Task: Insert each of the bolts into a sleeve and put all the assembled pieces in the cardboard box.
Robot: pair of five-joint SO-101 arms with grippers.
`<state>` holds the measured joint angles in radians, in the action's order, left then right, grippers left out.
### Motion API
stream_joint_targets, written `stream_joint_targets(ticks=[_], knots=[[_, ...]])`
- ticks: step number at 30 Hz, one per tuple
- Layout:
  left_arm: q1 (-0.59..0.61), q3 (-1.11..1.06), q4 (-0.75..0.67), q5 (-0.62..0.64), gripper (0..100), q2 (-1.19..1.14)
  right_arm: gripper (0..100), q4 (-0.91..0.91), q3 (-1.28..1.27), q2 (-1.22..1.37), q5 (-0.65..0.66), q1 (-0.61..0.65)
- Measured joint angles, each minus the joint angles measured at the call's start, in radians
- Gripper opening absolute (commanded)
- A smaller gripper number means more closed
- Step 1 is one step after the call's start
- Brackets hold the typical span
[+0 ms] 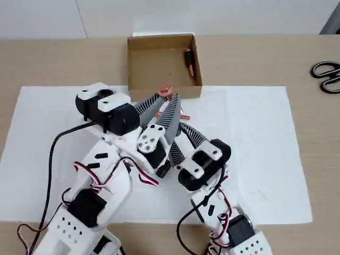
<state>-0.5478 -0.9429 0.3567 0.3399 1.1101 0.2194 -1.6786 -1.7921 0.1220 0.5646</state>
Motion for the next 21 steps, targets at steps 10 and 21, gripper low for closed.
stream_joint_targets(ticks=[10,21], knots=[[0.0,0.0,0.002,-0.123,1,0.0,0.4,-0.04,0.0,0.0,0.051,-0.097],[-0.103,0.055,0.075,-0.129,1,-0.008,0.4,-0.041,0.0,0.0,0.051,-0.127]])
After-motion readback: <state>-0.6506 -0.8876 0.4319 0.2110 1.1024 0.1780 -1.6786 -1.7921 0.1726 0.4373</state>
